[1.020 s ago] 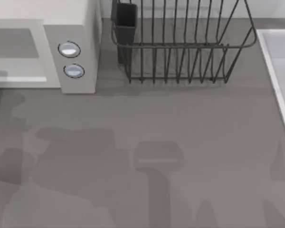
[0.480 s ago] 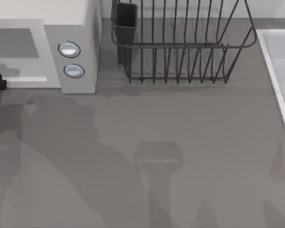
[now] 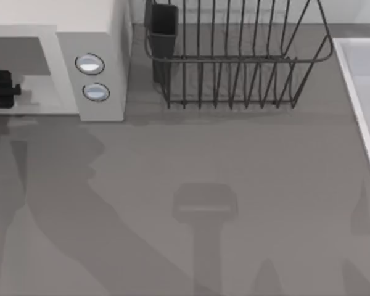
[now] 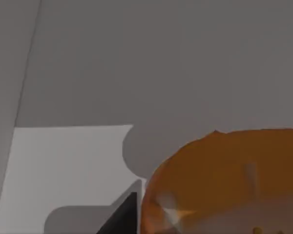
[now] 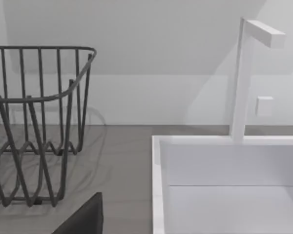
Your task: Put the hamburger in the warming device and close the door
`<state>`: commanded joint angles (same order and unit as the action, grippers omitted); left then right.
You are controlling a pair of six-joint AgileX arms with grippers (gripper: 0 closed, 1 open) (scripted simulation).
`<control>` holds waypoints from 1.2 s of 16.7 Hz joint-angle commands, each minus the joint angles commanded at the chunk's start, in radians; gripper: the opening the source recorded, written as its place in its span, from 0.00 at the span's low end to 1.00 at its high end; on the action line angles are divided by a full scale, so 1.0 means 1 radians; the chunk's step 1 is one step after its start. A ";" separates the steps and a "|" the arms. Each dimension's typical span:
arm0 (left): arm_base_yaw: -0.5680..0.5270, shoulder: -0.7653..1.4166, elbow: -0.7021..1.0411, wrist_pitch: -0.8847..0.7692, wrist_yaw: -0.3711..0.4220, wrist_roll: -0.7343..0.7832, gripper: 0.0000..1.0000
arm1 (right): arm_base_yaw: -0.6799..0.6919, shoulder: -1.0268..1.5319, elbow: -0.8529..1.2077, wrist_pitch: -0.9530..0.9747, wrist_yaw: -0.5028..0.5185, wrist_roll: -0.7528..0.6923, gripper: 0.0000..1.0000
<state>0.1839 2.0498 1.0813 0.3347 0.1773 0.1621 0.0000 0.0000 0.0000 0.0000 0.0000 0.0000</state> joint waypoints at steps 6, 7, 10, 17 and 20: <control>-0.004 0.046 -0.159 0.442 0.025 -0.064 0.00 | 0.000 0.000 0.000 0.000 0.000 0.000 1.00; -0.004 0.049 -0.177 0.480 0.026 -0.069 0.00 | 0.000 0.000 0.000 0.000 0.000 0.000 1.00; -0.005 0.053 -0.203 0.530 0.028 -0.077 0.00 | 0.000 0.000 0.000 0.000 0.000 0.000 1.00; -0.006 0.068 -0.164 0.514 0.025 -0.076 0.00 | 0.000 0.000 0.000 0.000 0.000 0.000 1.00; -0.015 0.127 -0.047 0.470 0.018 -0.079 0.00 | 0.000 0.000 0.000 0.000 0.000 0.000 1.00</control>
<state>0.1687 2.1772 1.0348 0.8043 0.1951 0.0827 0.0000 0.0000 0.0000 0.0000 0.0000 0.0000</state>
